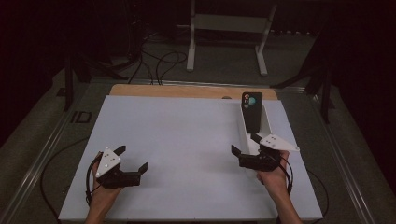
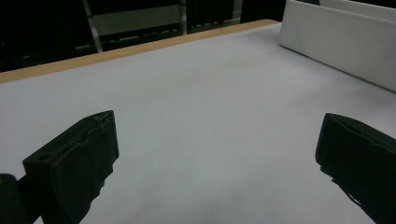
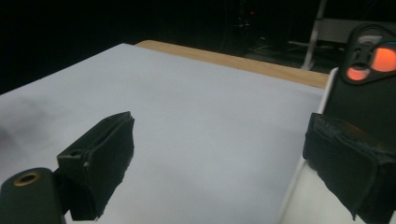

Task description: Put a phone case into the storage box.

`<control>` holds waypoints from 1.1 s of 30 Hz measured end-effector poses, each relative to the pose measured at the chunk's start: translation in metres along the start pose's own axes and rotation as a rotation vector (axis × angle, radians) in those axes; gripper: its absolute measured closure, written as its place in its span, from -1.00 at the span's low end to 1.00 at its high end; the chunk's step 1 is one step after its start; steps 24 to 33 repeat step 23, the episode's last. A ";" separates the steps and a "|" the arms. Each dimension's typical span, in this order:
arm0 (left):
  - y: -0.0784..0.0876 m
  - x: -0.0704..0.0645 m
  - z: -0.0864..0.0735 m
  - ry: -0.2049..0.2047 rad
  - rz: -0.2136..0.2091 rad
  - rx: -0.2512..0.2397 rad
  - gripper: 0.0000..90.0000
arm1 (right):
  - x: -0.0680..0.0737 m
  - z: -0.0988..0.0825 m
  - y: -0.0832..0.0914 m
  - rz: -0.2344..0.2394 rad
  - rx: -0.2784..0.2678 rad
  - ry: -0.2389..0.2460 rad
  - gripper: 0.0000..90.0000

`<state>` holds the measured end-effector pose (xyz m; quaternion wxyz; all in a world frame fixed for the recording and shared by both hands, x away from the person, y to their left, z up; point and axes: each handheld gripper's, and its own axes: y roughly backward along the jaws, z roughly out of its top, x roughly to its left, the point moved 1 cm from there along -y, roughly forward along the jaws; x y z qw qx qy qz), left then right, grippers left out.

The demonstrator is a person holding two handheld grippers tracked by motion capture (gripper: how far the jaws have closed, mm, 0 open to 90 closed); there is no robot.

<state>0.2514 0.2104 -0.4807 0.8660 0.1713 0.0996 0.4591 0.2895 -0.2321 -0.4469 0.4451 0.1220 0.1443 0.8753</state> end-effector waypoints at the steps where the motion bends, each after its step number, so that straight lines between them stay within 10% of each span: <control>1: 0.000 0.000 0.000 -0.001 -0.001 -0.001 -1.00 | 0.001 -0.002 0.000 0.004 -0.001 0.002 -0.81; 33: 0.001 -0.002 -0.003 -0.018 -0.004 0.000 -1.00 | 0.014 -0.029 0.006 0.050 -0.073 0.017 -0.81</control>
